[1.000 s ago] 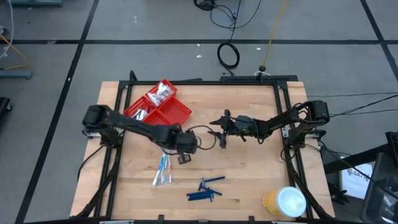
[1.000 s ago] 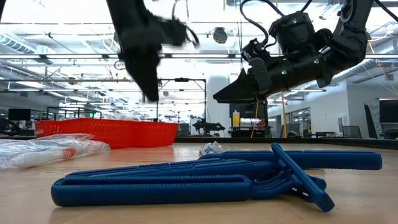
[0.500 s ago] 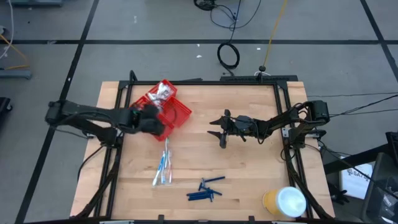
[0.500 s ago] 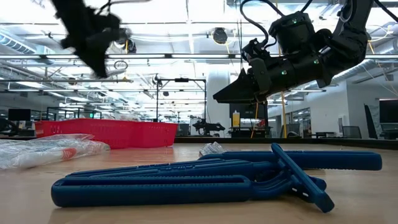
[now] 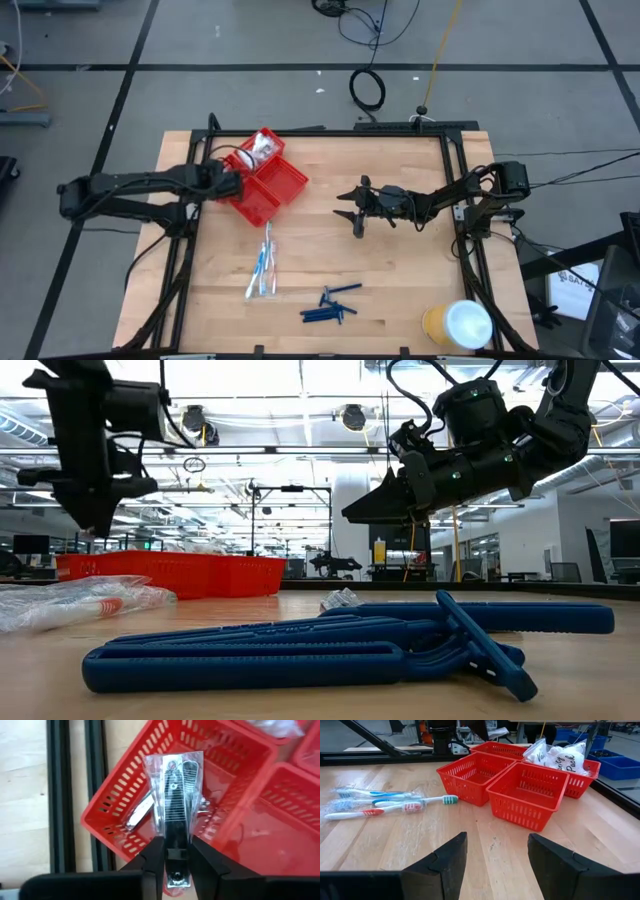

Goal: Pick & Place Travel size toiletries
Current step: Put the nail cutter into the horizontal left red bin, then put the blue razor into the vertical right red bin

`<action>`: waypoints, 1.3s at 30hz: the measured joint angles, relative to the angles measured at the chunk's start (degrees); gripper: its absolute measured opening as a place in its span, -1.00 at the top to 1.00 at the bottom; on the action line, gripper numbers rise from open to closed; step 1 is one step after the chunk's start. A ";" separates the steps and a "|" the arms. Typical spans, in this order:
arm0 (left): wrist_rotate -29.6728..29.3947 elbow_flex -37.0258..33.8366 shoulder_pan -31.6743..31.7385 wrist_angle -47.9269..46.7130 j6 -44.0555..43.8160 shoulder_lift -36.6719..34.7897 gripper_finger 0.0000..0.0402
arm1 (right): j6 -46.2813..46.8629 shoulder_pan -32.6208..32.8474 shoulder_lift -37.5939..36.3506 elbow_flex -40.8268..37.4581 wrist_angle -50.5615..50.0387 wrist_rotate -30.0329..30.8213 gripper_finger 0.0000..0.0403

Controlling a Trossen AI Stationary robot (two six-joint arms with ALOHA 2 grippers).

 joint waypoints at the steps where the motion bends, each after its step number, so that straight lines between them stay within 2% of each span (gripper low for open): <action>1: 0.04 -0.10 0.46 -0.02 0.49 0.03 0.60 | 0.04 0.00 0.00 0.00 -0.01 0.00 0.03; 18: -1.99 -0.09 1.32 1.36 4.47 -0.02 0.22 | 0.16 0.00 0.00 0.00 -0.04 0.00 0.03; 30: -1.81 -0.09 1.32 2.08 7.11 -0.02 0.20 | 0.08 0.00 0.00 0.02 -0.04 0.00 0.03; 34: -1.73 -0.09 1.25 6.80 9.91 -0.01 0.20 | -0.02 0.20 0.00 0.02 -0.04 -0.23 0.03; 39: -1.77 -0.09 -1.77 21.03 21.45 0.00 0.20 | -4.12 3.62 0.00 0.05 -0.32 -1.77 0.03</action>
